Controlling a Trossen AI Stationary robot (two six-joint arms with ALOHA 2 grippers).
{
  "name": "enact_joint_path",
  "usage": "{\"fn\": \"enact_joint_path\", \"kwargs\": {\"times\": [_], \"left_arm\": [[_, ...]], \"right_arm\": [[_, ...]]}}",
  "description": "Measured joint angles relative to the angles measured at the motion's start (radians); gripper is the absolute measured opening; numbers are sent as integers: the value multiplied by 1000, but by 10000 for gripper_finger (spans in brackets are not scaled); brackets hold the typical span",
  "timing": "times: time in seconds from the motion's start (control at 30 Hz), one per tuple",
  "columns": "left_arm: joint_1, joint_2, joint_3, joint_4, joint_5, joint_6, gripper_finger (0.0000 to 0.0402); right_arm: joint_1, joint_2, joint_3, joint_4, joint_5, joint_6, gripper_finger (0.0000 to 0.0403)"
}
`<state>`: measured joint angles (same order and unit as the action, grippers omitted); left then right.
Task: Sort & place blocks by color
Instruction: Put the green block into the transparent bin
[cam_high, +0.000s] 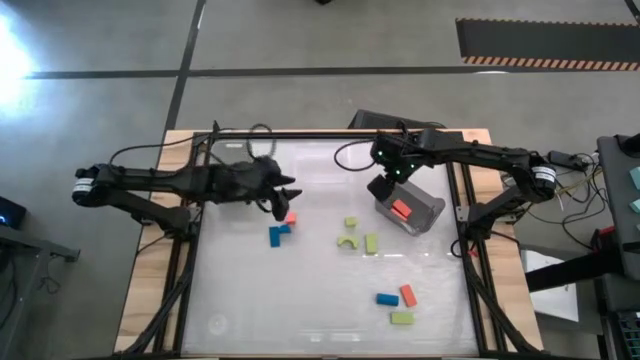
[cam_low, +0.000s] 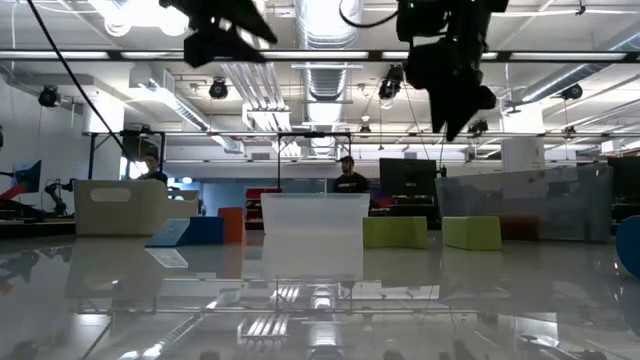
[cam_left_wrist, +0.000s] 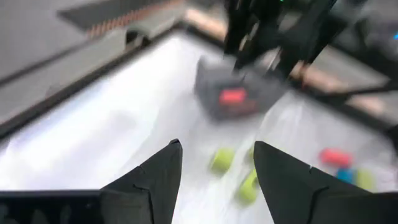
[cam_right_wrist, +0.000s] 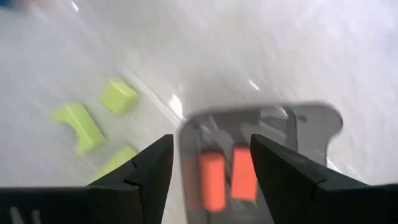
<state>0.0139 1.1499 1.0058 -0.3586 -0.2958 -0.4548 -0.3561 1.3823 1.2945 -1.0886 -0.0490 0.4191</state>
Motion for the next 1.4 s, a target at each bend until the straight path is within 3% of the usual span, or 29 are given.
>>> {"fn": "enact_joint_path", "kwargs": {"times": [0.17,0.37,0.5,0.7,0.8,1.07,1.4], "left_arm": [[0,102,0,-128,30,-63,183],[-1,196,18,-119,158,-93,183],[-1,202,28,-120,164,-115,183],[1,138,28,-111,163,-115,183],[2,85,28,-87,147,-111,183],[5,-28,23,-64,-13,-86,183],[6,-49,22,-29,-40,-81,183]], "right_arm": [[1,0,40,59,-3,11,203],[24,0,60,128,-17,111,203],[52,3,60,258,-87,212,203],[117,30,60,377,-92,316,202],[138,51,60,370,-91,348,195],[177,154,115,330,-151,393,165],[208,356,370,-17,-160,369,141]]}}
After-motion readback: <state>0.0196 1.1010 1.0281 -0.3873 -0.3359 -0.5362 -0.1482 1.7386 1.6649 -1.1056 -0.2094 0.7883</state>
